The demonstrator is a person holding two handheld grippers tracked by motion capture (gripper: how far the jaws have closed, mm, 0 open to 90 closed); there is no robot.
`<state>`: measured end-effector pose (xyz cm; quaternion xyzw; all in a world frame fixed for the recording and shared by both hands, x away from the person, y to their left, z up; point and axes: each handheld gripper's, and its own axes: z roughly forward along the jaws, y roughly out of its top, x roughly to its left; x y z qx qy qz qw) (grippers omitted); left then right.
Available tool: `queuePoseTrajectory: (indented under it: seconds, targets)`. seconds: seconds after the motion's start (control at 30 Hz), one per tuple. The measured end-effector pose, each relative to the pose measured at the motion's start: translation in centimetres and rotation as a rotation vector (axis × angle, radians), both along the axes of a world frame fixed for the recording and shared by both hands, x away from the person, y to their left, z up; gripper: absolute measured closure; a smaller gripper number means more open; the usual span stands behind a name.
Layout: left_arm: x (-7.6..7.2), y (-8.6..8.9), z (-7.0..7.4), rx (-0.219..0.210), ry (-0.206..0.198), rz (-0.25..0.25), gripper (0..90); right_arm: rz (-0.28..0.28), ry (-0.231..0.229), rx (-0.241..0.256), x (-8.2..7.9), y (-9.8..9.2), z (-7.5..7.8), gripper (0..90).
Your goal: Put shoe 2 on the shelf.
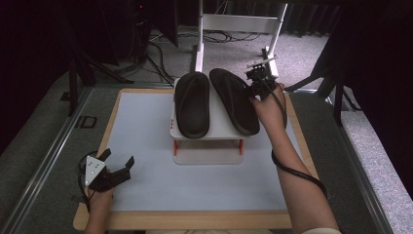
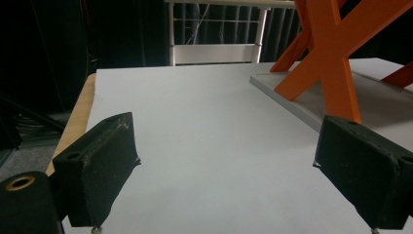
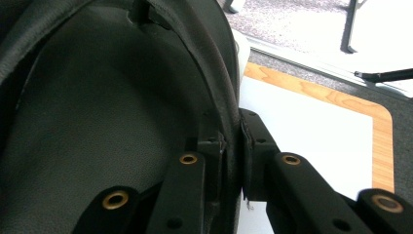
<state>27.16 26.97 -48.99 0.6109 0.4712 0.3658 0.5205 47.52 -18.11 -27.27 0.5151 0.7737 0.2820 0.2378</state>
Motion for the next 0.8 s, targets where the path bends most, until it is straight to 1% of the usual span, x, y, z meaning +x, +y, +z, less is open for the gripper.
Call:
queuePoseTrajectory:
  seconds: [0.2, 0.23, 0.27, 0.37, 0.43, 0.53, 0.57, 0.6, 0.67, 0.7, 0.8]
  targets:
    - [0.0, 0.0, 0.0, 0.001, -0.001, 0.0, 8.0, 0.02, -0.004, 0.037, -0.3, 0.1, -0.1, 74.1]
    - [0.0, 0.0, 0.0, 0.001, -0.001, 0.0, 7.9, 0.022, -0.003, 0.047, -0.4, 0.0, 0.0, 71.7]
    - [0.0, 0.0, 0.0, 0.001, 0.001, 0.001, 8.0, 0.032, -0.001, 0.069, -0.5, -0.2, 0.0, 68.8]
    - [0.0, 0.0, 0.0, 0.001, 0.002, 0.001, 8.0, 0.053, 0.011, 0.088, -0.8, -0.3, 0.2, 63.0]
    - [0.0, 0.0, 0.0, 0.001, 0.001, 0.001, 7.9, 0.069, 0.016, 0.111, -1.1, -0.5, 0.3, 63.0]
    - [0.0, 0.0, 0.0, 0.002, 0.001, 0.002, 7.9, 0.074, 0.014, 0.116, -1.4, -0.5, 0.3, 62.9]
    - [0.0, 0.0, 0.0, 0.002, 0.002, 0.002, 7.9, 0.084, 0.017, 0.121, -1.7, -0.6, 0.3, 64.1]
    - [0.0, 0.0, 0.0, 0.001, 0.002, 0.002, 8.0, 0.087, 0.015, 0.131, -1.7, -0.8, 0.3, 64.0]
    - [0.0, 0.0, 0.0, 0.003, 0.003, 0.002, 7.9, 0.091, 0.025, 0.152, -1.9, -1.1, 0.3, 63.6]
    - [0.0, 0.0, 0.0, 0.003, 0.003, 0.002, 7.9, 0.091, 0.025, 0.152, -1.9, -1.1, 0.3, 63.6]
    - [0.0, 0.0, 0.0, 0.002, 0.004, 0.002, 8.0, 0.101, 0.033, 0.187, -2.2, -1.5, 0.1, 61.6]
